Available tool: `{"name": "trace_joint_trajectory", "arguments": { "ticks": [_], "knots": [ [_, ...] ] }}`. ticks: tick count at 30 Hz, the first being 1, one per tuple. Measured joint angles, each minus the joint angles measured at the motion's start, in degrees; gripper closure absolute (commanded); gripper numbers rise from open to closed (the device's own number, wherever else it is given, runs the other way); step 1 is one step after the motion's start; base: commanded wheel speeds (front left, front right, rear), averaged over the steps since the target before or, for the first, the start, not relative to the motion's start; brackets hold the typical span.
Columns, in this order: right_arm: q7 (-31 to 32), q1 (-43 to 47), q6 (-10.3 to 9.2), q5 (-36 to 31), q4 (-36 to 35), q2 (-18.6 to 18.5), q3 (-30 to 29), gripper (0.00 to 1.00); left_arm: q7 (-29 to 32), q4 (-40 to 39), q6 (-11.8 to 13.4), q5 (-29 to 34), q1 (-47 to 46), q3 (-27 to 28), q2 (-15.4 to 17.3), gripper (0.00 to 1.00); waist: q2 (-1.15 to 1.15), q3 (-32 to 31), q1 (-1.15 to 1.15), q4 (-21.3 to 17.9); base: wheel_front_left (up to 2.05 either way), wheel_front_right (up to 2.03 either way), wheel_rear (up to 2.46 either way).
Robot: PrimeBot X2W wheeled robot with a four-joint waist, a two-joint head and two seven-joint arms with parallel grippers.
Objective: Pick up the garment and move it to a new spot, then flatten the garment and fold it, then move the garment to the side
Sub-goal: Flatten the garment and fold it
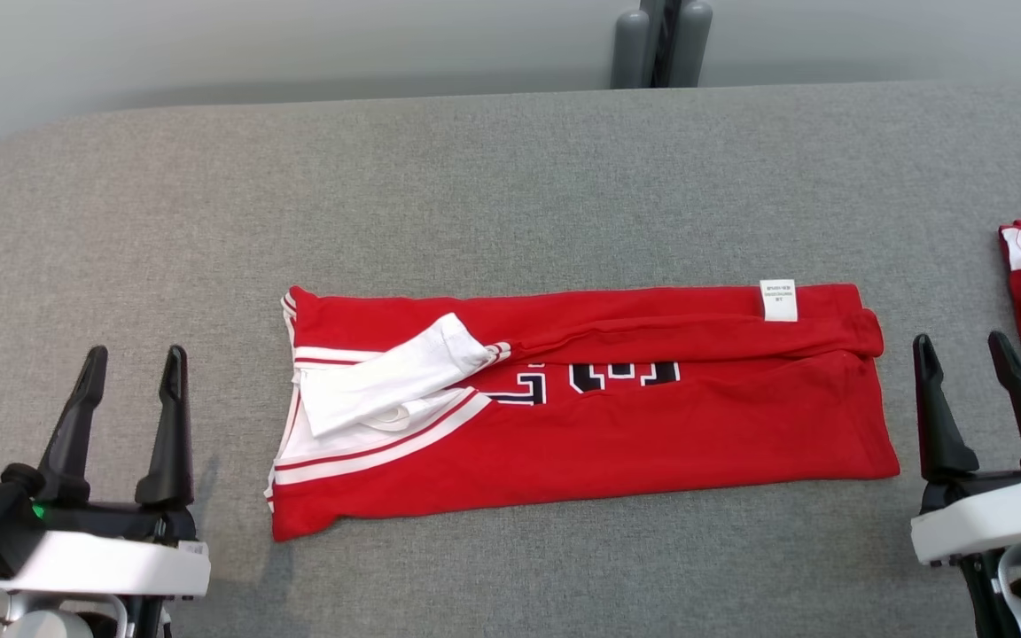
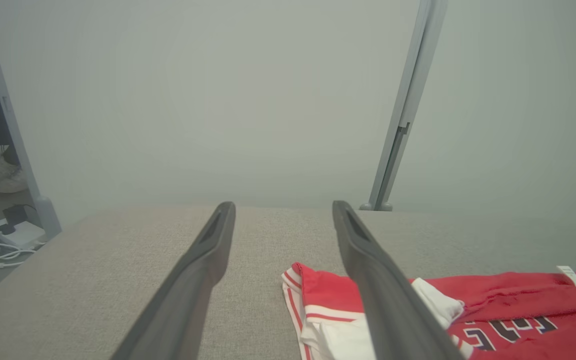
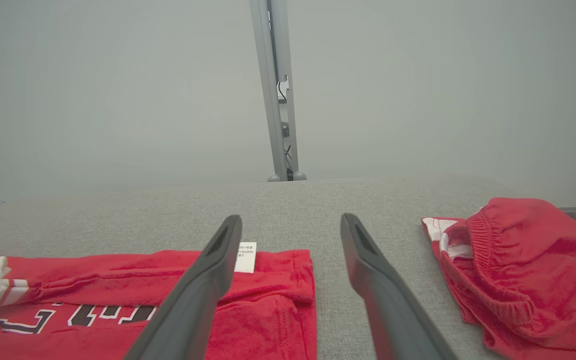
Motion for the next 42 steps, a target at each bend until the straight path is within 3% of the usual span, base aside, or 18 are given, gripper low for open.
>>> {"name": "trace_joint_trajectory", "arguments": {
  "ticks": [18, 25, 33, 40, 41, 42],
  "knots": [
    [2.6, -0.7, 0.0, 1.5, 3.7, 0.4, -2.1, 0.0, 0.0, 3.4, -1.4, 1.8, -0.1, -1.6, -0.4, 0.0, 0.0, -0.3, 0.0, 1.9, 0.0, 0.0, 0.0],
    [4.0, -8.9, 0.0, 2.2, 14.5, -1.7, -4.9, 0.0, 0.0, 3.5, -2.3, 2.0, -2.5, -3.1, -0.8, 0.0, 0.0, 1.4, 0.0, 2.8, 0.0, 0.0, 0.0],
    [2.6, -16.1, 0.0, 3.8, 29.3, -1.2, -0.8, 0.0, 0.0, 4.7, -3.6, 2.3, -5.8, -4.7, -1.5, 0.0, 0.0, 4.0, 0.0, 4.9, 0.0, 0.0, 0.0],
    [0.2, -18.7, 0.0, 5.2, 37.5, -0.8, 1.2, 0.0, 0.0, 5.9, -4.1, 2.4, -6.4, -4.7, -1.9, 0.0, 0.0, 4.7, 0.0, 5.4, 0.0, 0.0, 0.0],
    [0.1, -19.0, 0.0, 5.4, 38.3, -0.8, 1.5, 0.23, 0.0, 6.0, -4.2, 2.4, -6.5, -4.6, -2.0, 0.0, 0.0, 4.7, 0.0, 5.4, 0.0, 0.0, 0.0],
    [-0.3, -19.3, 0.0, 5.7, 39.1, -0.9, 1.8, 0.59, 0.0, 6.1, -4.3, 2.4, -6.5, -4.6, -2.0, 0.0, 0.0, 4.7, 0.0, 5.3, 0.0, 0.0, 0.0]
  ]
}}
